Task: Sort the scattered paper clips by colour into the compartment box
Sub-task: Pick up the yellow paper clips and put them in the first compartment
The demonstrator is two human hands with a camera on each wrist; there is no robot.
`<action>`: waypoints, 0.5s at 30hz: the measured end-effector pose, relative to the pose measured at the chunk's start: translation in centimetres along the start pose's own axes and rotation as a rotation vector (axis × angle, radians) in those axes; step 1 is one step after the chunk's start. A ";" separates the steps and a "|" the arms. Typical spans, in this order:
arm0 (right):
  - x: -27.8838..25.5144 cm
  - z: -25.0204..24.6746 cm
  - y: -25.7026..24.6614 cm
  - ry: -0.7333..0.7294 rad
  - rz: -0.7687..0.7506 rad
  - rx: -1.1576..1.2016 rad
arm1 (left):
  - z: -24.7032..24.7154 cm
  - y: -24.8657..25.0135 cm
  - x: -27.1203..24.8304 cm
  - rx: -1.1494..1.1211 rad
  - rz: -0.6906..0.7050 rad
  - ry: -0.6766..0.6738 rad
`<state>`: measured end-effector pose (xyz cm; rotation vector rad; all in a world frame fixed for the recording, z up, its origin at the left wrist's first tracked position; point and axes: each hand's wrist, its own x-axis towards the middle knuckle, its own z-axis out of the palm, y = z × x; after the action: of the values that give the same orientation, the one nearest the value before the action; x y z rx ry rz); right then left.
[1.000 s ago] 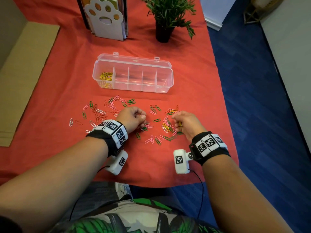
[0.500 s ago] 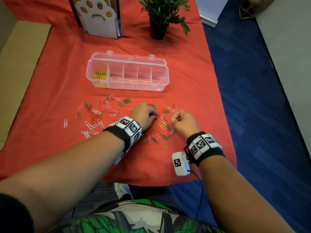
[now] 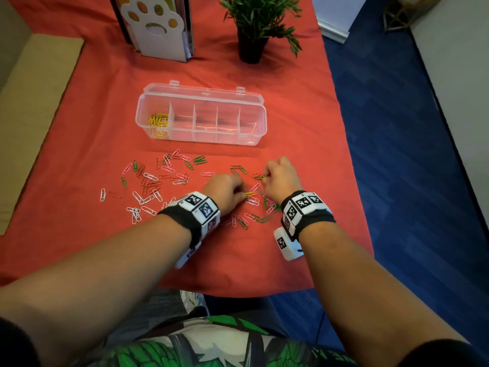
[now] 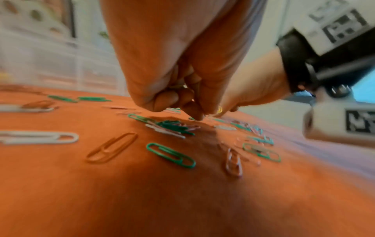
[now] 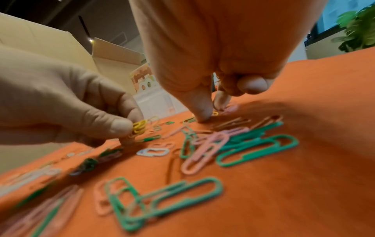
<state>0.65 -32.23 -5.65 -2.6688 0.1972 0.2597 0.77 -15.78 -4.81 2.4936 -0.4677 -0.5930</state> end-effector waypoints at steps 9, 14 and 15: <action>-1.7 -0.8 -1.9 -0.103 0.235 0.654 | -2.0 -2.8 -2.2 -0.655 -0.261 0.025; -2.7 -1.2 -4.0 -0.241 0.479 1.238 | -3.1 -2.7 -3.2 -1.109 -0.510 -0.006; -3.0 -1.4 -4.3 -0.267 0.528 1.358 | -3.5 -2.8 -3.5 -1.212 -0.553 -0.026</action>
<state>-1.26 -28.74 -1.98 -1.1944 0.6910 0.4304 0.14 -10.56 -2.58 1.3950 0.4977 -0.7868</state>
